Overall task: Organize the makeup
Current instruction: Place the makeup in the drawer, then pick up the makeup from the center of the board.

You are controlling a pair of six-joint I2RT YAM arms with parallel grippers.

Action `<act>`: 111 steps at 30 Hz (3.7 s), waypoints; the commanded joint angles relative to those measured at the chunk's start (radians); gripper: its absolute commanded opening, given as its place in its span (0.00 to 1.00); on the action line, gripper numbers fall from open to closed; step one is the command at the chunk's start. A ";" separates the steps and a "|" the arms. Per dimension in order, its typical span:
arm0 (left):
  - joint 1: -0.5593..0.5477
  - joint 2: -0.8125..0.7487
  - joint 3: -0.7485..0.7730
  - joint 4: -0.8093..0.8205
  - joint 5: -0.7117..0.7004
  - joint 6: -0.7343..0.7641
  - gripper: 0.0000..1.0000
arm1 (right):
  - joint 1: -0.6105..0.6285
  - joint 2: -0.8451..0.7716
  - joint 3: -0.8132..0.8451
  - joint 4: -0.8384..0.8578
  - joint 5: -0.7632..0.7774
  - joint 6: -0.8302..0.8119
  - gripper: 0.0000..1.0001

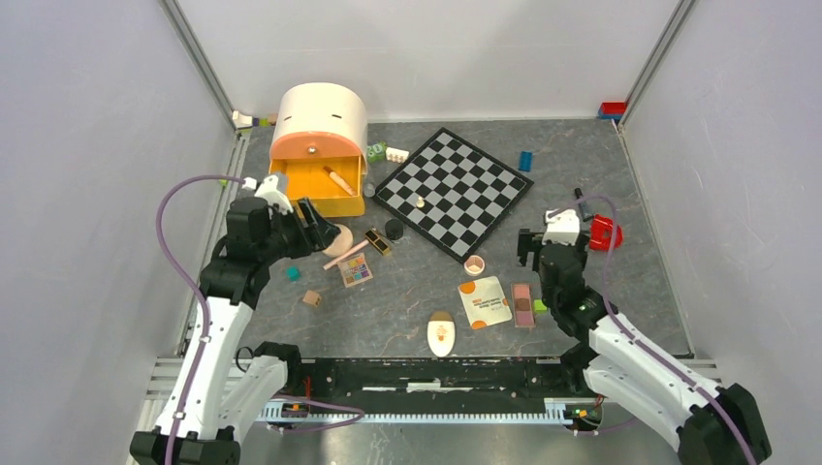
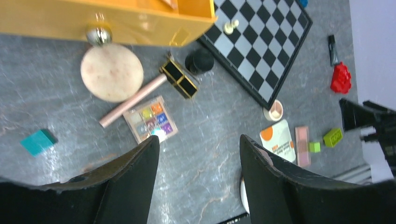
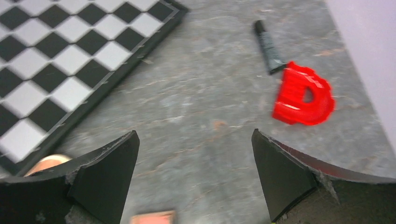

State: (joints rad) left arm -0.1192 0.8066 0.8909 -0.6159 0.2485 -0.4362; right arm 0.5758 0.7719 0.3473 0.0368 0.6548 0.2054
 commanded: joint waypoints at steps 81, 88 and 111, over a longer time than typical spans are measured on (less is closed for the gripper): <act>-0.864 1.073 0.574 0.038 -0.416 -0.084 0.84 | -0.493 0.604 -0.454 1.420 -0.338 -0.342 0.97; -0.883 1.136 0.627 0.051 -0.464 -0.168 0.86 | -0.494 0.604 -0.454 1.420 -0.338 -0.343 0.98; -0.958 1.330 0.755 0.056 -0.706 -0.445 0.91 | -0.493 0.604 -0.454 1.420 -0.338 -0.343 0.98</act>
State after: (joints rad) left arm -1.0748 2.1136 1.5921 -0.5747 -0.3832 -0.8108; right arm 0.0841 1.3823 0.0109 1.4269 0.3218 -0.1223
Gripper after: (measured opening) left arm 0.908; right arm 0.975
